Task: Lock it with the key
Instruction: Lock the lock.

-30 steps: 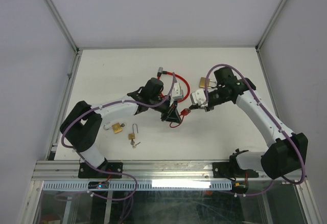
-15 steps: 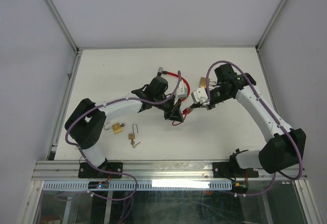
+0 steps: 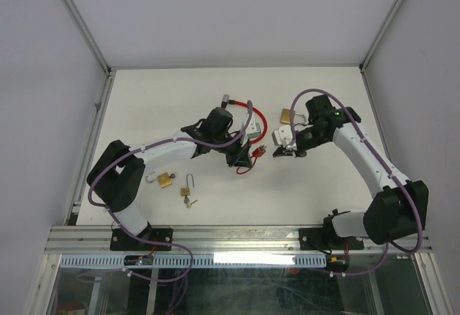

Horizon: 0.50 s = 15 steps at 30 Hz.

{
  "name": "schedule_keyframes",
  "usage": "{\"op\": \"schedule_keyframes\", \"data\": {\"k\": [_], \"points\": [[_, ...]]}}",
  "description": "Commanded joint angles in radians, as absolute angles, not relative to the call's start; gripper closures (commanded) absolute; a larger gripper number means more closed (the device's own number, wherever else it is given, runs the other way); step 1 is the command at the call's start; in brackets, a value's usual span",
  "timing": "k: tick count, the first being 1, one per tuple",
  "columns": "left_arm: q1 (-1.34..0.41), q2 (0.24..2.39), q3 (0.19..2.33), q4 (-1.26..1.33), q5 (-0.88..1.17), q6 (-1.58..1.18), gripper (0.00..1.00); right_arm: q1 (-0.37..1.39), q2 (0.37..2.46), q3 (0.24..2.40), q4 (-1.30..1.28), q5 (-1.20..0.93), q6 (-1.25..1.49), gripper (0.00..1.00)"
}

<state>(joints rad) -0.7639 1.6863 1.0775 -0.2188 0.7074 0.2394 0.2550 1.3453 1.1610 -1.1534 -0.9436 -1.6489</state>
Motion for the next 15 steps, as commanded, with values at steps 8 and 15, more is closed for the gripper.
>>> {"op": "schedule_keyframes", "data": {"k": [8, 15], "points": [[-0.762, 1.620, 1.059, -0.193, 0.759, 0.262, 1.00, 0.225, 1.292, 1.164, -1.113, -1.132, -1.530, 0.86], [-0.793, 1.652, 1.087, -0.224, 0.804, 0.268, 1.00, 0.180, 1.338, 1.159, -1.098, -1.163, -1.596, 0.55]]}}
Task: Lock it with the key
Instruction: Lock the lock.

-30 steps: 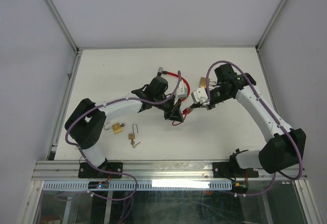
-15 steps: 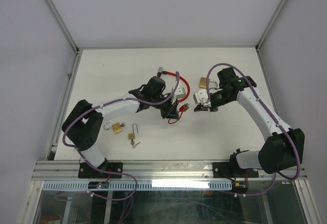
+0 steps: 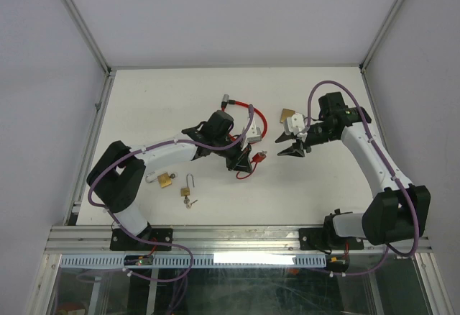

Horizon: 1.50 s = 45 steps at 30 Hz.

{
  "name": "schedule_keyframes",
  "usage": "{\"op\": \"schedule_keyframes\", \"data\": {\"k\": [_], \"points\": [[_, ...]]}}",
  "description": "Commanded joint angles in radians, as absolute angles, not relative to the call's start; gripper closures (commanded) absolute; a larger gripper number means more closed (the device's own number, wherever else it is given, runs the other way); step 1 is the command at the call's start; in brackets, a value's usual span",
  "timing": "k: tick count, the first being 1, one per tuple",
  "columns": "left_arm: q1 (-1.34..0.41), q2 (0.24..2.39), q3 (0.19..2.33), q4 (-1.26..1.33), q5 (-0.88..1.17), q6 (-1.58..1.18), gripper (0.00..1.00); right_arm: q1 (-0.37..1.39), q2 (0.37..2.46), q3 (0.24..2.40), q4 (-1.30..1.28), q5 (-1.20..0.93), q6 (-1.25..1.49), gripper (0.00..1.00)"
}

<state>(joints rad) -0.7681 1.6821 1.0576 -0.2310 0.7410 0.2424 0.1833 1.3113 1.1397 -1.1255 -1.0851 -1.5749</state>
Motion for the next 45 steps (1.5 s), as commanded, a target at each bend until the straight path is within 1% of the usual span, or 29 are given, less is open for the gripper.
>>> {"op": "schedule_keyframes", "data": {"k": [1, 7, 11, 15, 25, 27, 29, 34, 38, 40, 43, 45], "points": [[-0.796, 1.655, 1.093, -0.235, 0.804, 0.271, 1.00, 0.185, 1.351, 1.167, -1.105, -1.182, -1.603, 0.55], [-0.805, 1.654, 1.104, -0.258, 0.801, 0.278, 1.00, 0.265, 1.431, 1.197, -1.119, -1.168, -1.597, 0.60], [-0.808, 1.651, 1.104, -0.262, 0.801, 0.281, 1.00, 0.298, 1.436, 1.190, -1.131, -1.147, -1.600, 0.63], [-0.807, 1.657, 1.110, -0.267, 0.800, 0.284, 1.00, 0.316, 1.431, 1.182, -1.139, -1.132, -1.591, 0.65], [-0.808, 1.641, 1.108, -0.270, 0.806, 0.287, 1.00, 0.339, 1.449, 1.187, -1.115, -1.079, -1.544, 0.77], [-0.808, 1.642, 1.109, -0.270, 0.808, 0.287, 1.00, 0.341, 1.448, 1.188, -1.115, -1.077, -1.545, 0.84], [-0.807, 1.642, 1.109, -0.274, 0.806, 0.289, 1.00, 0.341, 1.449, 1.200, -1.139, -1.075, -1.573, 1.00], [-0.807, 1.651, 1.111, -0.301, 0.782, 0.305, 1.00, 0.318, 1.442, 1.272, -1.237, -1.072, -1.627, 1.00], [-0.803, 1.660, 1.113, -0.326, 0.769, 0.315, 1.00, 0.203, 1.431, 1.350, -1.271, -1.075, -1.643, 1.00], [-0.799, 1.663, 1.117, -0.333, 0.771, 0.316, 1.00, 0.177, 1.432, 1.381, -1.329, -1.067, -1.686, 1.00], [-0.793, 1.679, 1.134, -0.345, 0.776, 0.310, 1.00, 0.193, 1.410, 1.356, -1.362, -1.066, -1.727, 1.00], [-0.790, 1.696, 1.153, -0.351, 0.781, 0.301, 1.00, 0.312, 1.351, 1.268, -1.290, -1.024, -1.664, 1.00]]}}
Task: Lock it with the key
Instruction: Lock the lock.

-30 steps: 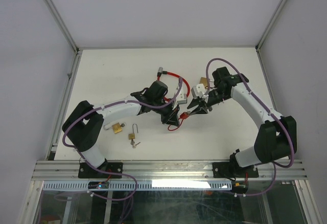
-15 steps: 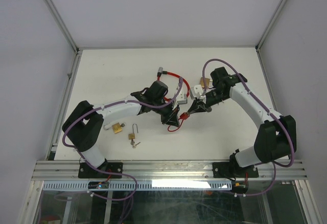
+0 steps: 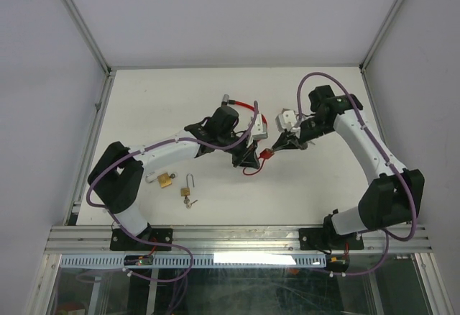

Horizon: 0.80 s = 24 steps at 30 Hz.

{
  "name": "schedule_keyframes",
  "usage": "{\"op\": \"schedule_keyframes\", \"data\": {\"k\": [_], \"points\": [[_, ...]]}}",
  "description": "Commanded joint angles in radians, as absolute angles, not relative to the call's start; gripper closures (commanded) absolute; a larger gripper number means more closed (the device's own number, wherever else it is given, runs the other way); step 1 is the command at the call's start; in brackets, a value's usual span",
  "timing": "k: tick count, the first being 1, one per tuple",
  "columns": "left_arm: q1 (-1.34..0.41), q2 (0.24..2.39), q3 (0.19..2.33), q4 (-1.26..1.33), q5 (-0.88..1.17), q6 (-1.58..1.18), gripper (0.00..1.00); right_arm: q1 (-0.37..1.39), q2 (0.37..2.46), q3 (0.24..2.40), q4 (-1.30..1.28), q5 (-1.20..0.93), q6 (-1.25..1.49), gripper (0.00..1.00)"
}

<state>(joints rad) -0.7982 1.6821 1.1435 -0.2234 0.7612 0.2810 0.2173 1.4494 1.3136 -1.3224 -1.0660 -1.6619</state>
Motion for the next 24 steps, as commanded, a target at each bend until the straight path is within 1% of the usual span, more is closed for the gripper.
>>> {"op": "schedule_keyframes", "data": {"k": [1, 3, 5, 7, 10, 13, 15, 17, 21, 22, 24], "points": [[-0.790, 1.707, 1.163, -0.355, 0.782, 0.296, 1.00, 0.399, 1.303, 1.206, -1.199, -0.975, -1.588, 1.00], [-0.790, 1.726, 1.191, -0.370, 0.776, 0.287, 1.00, 0.530, 1.233, 1.108, -1.043, -0.918, -1.416, 1.00], [-0.791, 1.730, 1.200, -0.385, 0.761, 0.292, 1.00, 0.543, 1.238, 1.125, -1.033, -0.935, -1.362, 1.00], [-0.791, 1.716, 1.188, -0.390, 0.751, 0.299, 1.00, 0.457, 1.272, 1.183, -1.052, -0.967, -1.359, 1.00], [-0.791, 1.689, 1.166, -0.390, 0.744, 0.309, 1.00, 0.282, 1.315, 1.247, -1.154, -1.028, -1.460, 1.00], [-0.790, 1.688, 1.160, -0.379, 0.743, 0.308, 1.00, 0.179, 1.342, 1.270, -1.210, -1.045, -1.529, 1.00], [-0.789, 1.698, 1.168, -0.374, 0.749, 0.304, 1.00, 0.172, 1.335, 1.238, -1.230, -1.057, -1.554, 1.00], [-0.788, 1.708, 1.178, -0.374, 0.753, 0.303, 1.00, 0.216, 1.312, 1.196, -1.227, -1.065, -1.553, 1.00], [-0.791, 1.697, 1.180, -0.375, 0.760, 0.305, 1.00, 0.215, 1.276, 1.140, -1.063, -1.094, -1.377, 0.99], [-0.790, 1.691, 1.179, -0.374, 0.761, 0.308, 1.00, 0.215, 1.283, 1.133, -1.056, -1.111, -1.384, 0.87], [-0.793, 1.683, 1.174, -0.374, 0.765, 0.316, 1.00, 0.221, 1.312, 1.128, -1.077, -1.148, -1.442, 0.72]]}}
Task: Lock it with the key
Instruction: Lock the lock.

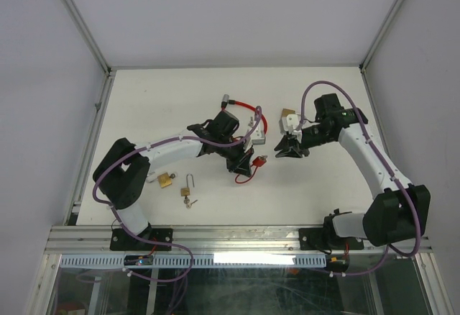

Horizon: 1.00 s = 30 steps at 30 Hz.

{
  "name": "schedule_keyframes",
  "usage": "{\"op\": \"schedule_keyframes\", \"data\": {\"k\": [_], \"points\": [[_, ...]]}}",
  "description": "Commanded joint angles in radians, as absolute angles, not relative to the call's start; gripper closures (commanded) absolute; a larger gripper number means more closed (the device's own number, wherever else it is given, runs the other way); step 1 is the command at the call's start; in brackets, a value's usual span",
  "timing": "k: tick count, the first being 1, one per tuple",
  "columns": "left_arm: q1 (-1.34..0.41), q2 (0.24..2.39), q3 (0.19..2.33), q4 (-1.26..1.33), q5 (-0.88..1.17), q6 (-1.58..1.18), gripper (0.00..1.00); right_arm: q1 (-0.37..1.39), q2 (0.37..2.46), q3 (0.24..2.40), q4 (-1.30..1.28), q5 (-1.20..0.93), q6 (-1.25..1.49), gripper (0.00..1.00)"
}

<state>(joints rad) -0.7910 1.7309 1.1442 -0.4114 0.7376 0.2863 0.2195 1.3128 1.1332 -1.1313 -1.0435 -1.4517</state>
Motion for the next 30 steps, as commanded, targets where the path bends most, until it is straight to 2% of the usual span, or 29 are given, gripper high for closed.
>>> {"op": "schedule_keyframes", "data": {"k": [1, 6, 11, 20, 27, 28, 30], "points": [[-0.794, 1.683, 1.174, -0.374, 0.767, 0.316, 1.00, 0.227, 1.329, 1.130, -1.085, -1.152, -1.466, 0.69], [-0.804, 1.697, 1.177, -0.374, 0.771, 0.313, 1.00, 0.270, 1.401, 1.154, -1.069, -1.143, -1.481, 0.57], [-0.807, 1.692, 1.177, -0.374, 0.776, 0.313, 1.00, 0.321, 1.425, 1.147, -1.025, -1.098, -1.450, 0.59], [-0.809, 1.675, 1.172, -0.374, 0.790, 0.320, 1.00, 0.348, 1.458, 1.147, -1.009, -1.064, -1.447, 0.72], [-0.809, 1.671, 1.169, -0.374, 0.789, 0.323, 1.00, 0.350, 1.446, 1.117, -0.961, -1.032, -1.431, 0.74], [-0.809, 1.670, 1.169, -0.374, 0.790, 0.324, 1.00, 0.350, 1.449, 1.117, -0.967, -1.036, -1.435, 0.79], [-0.809, 1.669, 1.168, -0.374, 0.788, 0.324, 1.00, 0.350, 1.457, 1.129, -0.994, -1.042, -1.454, 0.95]]}}
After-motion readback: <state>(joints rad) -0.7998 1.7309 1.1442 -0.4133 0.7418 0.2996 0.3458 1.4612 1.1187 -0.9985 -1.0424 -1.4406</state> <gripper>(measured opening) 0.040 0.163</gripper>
